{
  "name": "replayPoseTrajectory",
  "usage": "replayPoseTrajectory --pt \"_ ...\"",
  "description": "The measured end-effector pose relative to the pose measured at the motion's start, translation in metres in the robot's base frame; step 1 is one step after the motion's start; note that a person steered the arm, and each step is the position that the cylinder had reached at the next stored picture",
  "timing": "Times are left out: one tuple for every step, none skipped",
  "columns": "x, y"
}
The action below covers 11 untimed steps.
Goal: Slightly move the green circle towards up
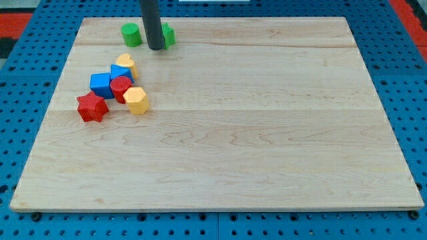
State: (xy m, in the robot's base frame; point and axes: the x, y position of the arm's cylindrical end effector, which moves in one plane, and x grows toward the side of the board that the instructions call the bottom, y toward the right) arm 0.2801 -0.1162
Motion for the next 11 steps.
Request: replayPoseTrajectory --pt "0.006 -0.008" --pt "0.007 -0.022" --pt "0.007 -0.035" --pt "0.007 -0.052" --pt "0.006 -0.063" --pt "0.005 -0.063" --pt "0.004 -0.062" --pt "0.001 -0.062" --pt "-0.002 -0.062" --pt "0.012 -0.062" --pt "0.050 -0.031"
